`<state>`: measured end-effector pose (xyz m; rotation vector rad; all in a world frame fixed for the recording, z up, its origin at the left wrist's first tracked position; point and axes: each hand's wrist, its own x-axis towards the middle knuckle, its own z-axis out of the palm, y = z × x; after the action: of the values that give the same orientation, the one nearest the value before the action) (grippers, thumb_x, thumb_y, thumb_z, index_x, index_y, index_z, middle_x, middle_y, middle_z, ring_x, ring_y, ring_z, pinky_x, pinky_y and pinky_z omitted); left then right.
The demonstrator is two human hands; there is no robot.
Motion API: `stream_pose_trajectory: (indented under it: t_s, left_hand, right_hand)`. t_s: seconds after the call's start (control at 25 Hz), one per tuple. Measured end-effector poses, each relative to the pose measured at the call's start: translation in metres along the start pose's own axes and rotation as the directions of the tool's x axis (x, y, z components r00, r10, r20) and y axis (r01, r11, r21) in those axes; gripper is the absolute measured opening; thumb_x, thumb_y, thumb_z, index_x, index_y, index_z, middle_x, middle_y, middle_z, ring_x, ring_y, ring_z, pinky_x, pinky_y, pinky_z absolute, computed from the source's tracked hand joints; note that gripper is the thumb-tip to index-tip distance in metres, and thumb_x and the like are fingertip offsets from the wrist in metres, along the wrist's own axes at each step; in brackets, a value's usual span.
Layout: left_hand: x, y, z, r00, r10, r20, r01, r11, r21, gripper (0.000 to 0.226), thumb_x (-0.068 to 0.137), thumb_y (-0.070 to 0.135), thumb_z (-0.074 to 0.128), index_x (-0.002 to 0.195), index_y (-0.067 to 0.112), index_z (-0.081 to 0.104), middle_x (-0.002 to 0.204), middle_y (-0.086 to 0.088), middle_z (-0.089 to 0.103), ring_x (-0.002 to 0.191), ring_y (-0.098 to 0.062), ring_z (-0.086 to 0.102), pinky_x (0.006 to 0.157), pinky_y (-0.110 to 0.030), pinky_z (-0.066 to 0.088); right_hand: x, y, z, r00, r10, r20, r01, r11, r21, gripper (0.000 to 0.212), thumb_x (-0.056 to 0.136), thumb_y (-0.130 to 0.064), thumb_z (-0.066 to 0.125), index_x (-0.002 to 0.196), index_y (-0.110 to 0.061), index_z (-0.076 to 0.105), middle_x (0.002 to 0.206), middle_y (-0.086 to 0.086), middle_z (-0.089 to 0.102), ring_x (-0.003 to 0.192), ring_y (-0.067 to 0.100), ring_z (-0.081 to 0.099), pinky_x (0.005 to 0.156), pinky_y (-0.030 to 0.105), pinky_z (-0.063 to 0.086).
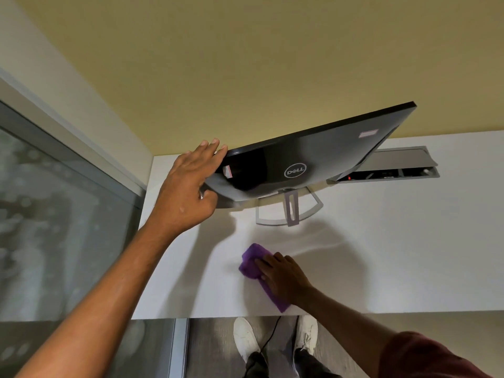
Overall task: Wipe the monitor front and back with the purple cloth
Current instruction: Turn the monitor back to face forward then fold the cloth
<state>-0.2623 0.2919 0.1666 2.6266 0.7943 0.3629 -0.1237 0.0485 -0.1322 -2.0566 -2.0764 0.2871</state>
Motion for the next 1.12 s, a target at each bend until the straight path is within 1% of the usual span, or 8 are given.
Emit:
stream_pose_trajectory:
  t_s: [0.2, 0.28, 0.44, 0.56, 0.68, 0.8, 0.96, 1.12]
  left_hand:
    - [-0.002, -0.001, -0.002, 0.999, 0.008, 0.032, -0.009, 0.999, 0.033, 0.092, 0.078, 0.008, 0.049, 0.166, 0.03, 0.031, 0.174, 0.007, 0.024, 0.163, -0.01, 0.014, 0.133, -0.044, 0.016]
    - [-0.002, -0.001, -0.003, 0.999, 0.0, 0.042, -0.002, 0.999, 0.035, 0.087, 0.083, 0.011, 0.049, 0.166, 0.032, 0.03, 0.174, 0.009, 0.023, 0.163, -0.008, 0.011, 0.134, -0.043, 0.013]
    - [-0.003, 0.003, -0.005, 0.999, -0.016, 0.035, 0.015, 0.999, 0.035, 0.077, 0.092, 0.019, 0.049, 0.166, 0.034, 0.03, 0.174, 0.011, 0.024, 0.163, -0.007, 0.011, 0.133, -0.039, 0.012]
    - [-0.003, 0.007, -0.006, 1.0, -0.026, 0.007, 0.026, 1.0, 0.015, 0.064, 0.1, 0.028, 0.05, 0.163, 0.033, 0.038, 0.17, 0.012, 0.033, 0.161, -0.008, 0.02, 0.131, -0.036, 0.016]
    - [-0.002, 0.009, -0.011, 0.99, -0.09, -0.108, 0.086, 0.996, -0.032, 0.046, 0.105, 0.023, 0.06, 0.15, 0.03, 0.059, 0.155, 0.011, 0.056, 0.15, -0.009, 0.045, 0.123, -0.037, 0.039]
    - [-0.004, 0.013, -0.023, 0.956, -0.171, -0.239, 0.18, 0.983, 0.018, 0.032, 0.1, 0.017, 0.068, 0.13, 0.028, 0.075, 0.131, 0.011, 0.075, 0.115, -0.021, 0.073, 0.092, -0.042, 0.061]
    - [-0.008, 0.007, -0.039, 0.92, -0.258, -0.295, 0.297, 0.95, 0.094, 0.017, 0.098, 0.032, 0.073, 0.112, 0.033, 0.082, 0.113, 0.013, 0.08, 0.104, -0.02, 0.074, 0.079, -0.039, 0.06]
    - [-0.009, -0.003, -0.045, 0.915, -0.295, -0.274, 0.33, 0.939, 0.092, 0.014, 0.096, 0.04, 0.074, 0.107, 0.036, 0.083, 0.111, 0.012, 0.08, 0.102, -0.02, 0.073, 0.079, -0.039, 0.059]
  right_hand:
    - [-0.005, 0.016, -0.045, 0.996, 0.033, -0.079, -0.027, 0.997, 0.07, 0.047, 0.106, -0.046, 0.044, 0.142, -0.021, 0.06, 0.128, 0.0, 0.069, 0.105, 0.022, 0.067, 0.086, 0.035, 0.058]
    - [-0.01, 0.033, -0.065, 0.992, 0.066, -0.112, -0.052, 0.991, 0.119, 0.043, 0.109, -0.046, 0.047, 0.141, -0.022, 0.064, 0.128, 0.0, 0.07, 0.108, 0.02, 0.066, 0.088, 0.027, 0.051]
    - [-0.017, 0.072, -0.122, 0.972, 0.178, -0.152, -0.157, 0.978, 0.141, 0.038, 0.108, -0.034, 0.057, 0.14, -0.017, 0.07, 0.135, 0.004, 0.072, 0.12, 0.024, 0.067, 0.102, 0.033, 0.053]
    - [-0.015, 0.103, -0.174, 0.926, 0.298, -0.233, -0.258, 0.948, 0.185, 0.036, 0.106, -0.026, 0.064, 0.141, -0.017, 0.071, 0.138, 0.006, 0.071, 0.124, 0.026, 0.065, 0.102, 0.036, 0.054]
    - [-0.007, 0.132, -0.229, 0.876, 0.328, -0.354, -0.274, 0.942, 0.193, 0.036, 0.104, -0.021, 0.069, 0.14, -0.015, 0.071, 0.134, 0.009, 0.07, 0.122, 0.029, 0.064, 0.096, 0.041, 0.056]
    - [0.007, 0.149, -0.287, 0.809, 0.29, -0.511, -0.227, 0.957, 0.183, 0.035, 0.101, -0.017, 0.074, 0.135, -0.01, 0.072, 0.125, 0.009, 0.07, 0.116, 0.029, 0.063, 0.09, 0.043, 0.057]
    - [0.032, 0.153, -0.346, 0.754, 0.236, -0.613, -0.23, 0.969, 0.09, 0.029, 0.1, -0.016, 0.075, 0.128, -0.008, 0.075, 0.119, 0.01, 0.07, 0.11, 0.03, 0.062, 0.079, 0.04, 0.056]
    - [0.05, 0.158, -0.367, 0.793, 0.214, -0.57, -0.254, 0.967, 0.009, 0.015, 0.097, -0.007, 0.076, 0.112, -0.007, 0.079, 0.105, 0.011, 0.07, 0.099, 0.033, 0.062, 0.067, 0.039, 0.054]
